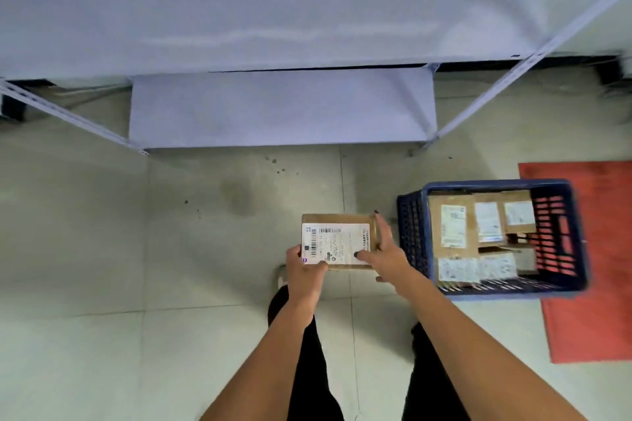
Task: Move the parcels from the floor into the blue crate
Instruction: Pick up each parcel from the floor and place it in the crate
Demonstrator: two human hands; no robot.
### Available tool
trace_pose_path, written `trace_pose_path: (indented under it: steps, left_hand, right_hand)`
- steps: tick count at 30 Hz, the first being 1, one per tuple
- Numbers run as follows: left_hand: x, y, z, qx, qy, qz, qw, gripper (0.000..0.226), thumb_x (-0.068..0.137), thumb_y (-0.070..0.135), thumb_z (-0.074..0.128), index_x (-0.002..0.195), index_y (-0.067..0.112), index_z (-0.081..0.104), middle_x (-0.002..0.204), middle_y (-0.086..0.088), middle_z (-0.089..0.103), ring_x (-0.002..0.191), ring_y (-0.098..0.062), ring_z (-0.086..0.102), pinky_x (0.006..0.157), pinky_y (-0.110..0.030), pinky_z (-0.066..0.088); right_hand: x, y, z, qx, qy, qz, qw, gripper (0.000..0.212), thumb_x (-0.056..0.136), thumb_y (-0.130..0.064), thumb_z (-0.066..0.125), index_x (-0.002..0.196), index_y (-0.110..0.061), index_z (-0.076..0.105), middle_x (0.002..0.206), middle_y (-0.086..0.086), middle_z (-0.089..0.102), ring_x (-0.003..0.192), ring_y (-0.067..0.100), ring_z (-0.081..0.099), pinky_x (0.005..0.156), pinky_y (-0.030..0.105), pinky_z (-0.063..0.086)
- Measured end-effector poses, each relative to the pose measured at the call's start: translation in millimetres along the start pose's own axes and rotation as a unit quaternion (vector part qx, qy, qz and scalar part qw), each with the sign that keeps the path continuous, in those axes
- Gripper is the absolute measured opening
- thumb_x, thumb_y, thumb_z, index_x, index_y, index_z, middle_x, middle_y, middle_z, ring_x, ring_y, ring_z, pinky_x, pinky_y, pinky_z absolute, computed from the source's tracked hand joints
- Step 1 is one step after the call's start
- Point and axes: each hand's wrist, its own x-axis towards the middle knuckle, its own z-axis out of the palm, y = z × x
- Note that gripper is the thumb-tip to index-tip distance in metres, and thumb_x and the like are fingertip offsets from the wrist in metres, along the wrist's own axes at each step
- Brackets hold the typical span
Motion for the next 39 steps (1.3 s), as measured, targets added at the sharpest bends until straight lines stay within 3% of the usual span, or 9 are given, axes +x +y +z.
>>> trace_pose_path:
  steps: [4,8,10,12,16,22,30,35,39]
  left_hand:
    - [-87,9,58,0.013,0.003,0.049,0.999,0.044,0.08,-0.005,0.058,0.12,0.006,0.042,0.113,-0.005,0.062,0.094,-0.014,0.055,0.057,-0.007,0.043]
    - [-161,-5,131,0.005,0.002,0.085,0.996,0.042,0.081,-0.001,0.058,0.116,0.013,0.04,0.118,-0.009,0.06,0.098,-0.016,0.056,0.077,-0.022,0.042]
    - [-201,-16,170,-0.004,-0.002,0.088,0.996,0.044,0.082,0.0,0.058,0.119,0.012,0.038,0.118,-0.007,0.058,0.1,-0.017,0.054,0.082,-0.026,0.04]
    - [-239,-28,205,-0.006,-0.017,0.087,0.996,0.047,0.084,0.002,0.058,0.126,0.01,0.037,0.117,-0.005,0.057,0.102,-0.016,0.053,0.085,-0.027,0.041]
    - [-287,-45,256,0.005,-0.043,0.082,0.996,0.049,0.086,0.002,0.057,0.129,0.008,0.036,0.121,-0.007,0.057,0.103,-0.015,0.052,0.09,-0.029,0.045]
    - [-295,-64,317,0.066,-0.121,0.09,0.986,0.061,0.082,0.004,0.057,0.138,0.021,0.038,0.129,-0.008,0.051,0.114,-0.022,0.054,0.102,-0.04,0.046]
    - [-323,-61,400,0.095,-0.173,0.083,0.977,0.055,0.087,0.003,0.049,0.137,0.024,0.039,0.127,-0.001,0.056,0.105,-0.015,0.053,0.088,-0.025,0.042]
    - [-321,-68,469,0.101,-0.157,0.019,0.982,0.054,0.088,0.007,0.05,0.136,0.026,0.039,0.119,0.0,0.06,0.114,-0.023,0.057,0.1,-0.04,0.044]
    - [-307,-88,527,0.082,-0.157,-0.02,0.984,0.055,0.089,0.001,0.047,0.134,0.029,0.035,0.121,-0.003,0.059,0.112,-0.023,0.056,0.103,-0.043,0.04]
  right_hand:
    - [-60,36,-82,0.005,-0.006,-0.041,0.999,0.087,0.086,-0.005,0.058,0.147,-0.04,0.007,0.113,0.005,0.059,0.074,0.009,0.055,0.06,0.022,0.048]
    - [-103,83,-174,0.041,-0.001,-0.095,0.995,0.09,0.082,0.004,0.06,0.148,-0.034,0.013,0.122,0.01,0.06,0.098,0.022,0.062,0.083,0.038,0.057]
    - [-131,107,-219,0.043,0.004,-0.112,0.993,0.084,0.083,0.006,0.057,0.146,-0.031,0.016,0.117,0.013,0.061,0.089,0.018,0.063,0.062,0.017,0.056]
    - [-153,132,-258,0.04,0.007,-0.11,0.993,0.084,0.083,0.005,0.057,0.147,-0.032,0.016,0.119,0.013,0.061,0.084,0.015,0.062,0.053,0.013,0.049]
    - [-181,177,-314,0.035,0.019,-0.084,0.996,0.086,0.083,-0.002,0.06,0.148,-0.036,0.014,0.122,0.01,0.062,0.1,0.024,0.063,0.083,0.037,0.056]
    - [-197,217,-368,0.022,0.08,-0.04,0.996,0.073,0.083,-0.008,0.061,0.146,-0.018,0.025,0.118,0.009,0.06,0.099,0.022,0.055,0.085,0.035,0.049]
    - [-186,266,-443,-0.002,0.114,-0.02,0.993,0.049,0.082,-0.005,0.06,0.129,-0.011,0.049,0.1,0.002,0.058,0.09,0.019,0.055,0.076,0.028,0.042]
    - [-157,301,-502,-0.012,0.095,-0.013,0.995,0.046,0.08,0.002,0.058,0.125,-0.007,0.054,0.112,0.012,0.064,0.09,0.019,0.056,0.067,0.012,0.046]
    - [-96,361,-530,-0.011,0.081,0.021,0.996,0.063,0.063,-0.016,0.058,0.126,-0.018,0.054,0.111,0.009,0.066,0.105,0.026,0.061,0.092,0.039,0.052]
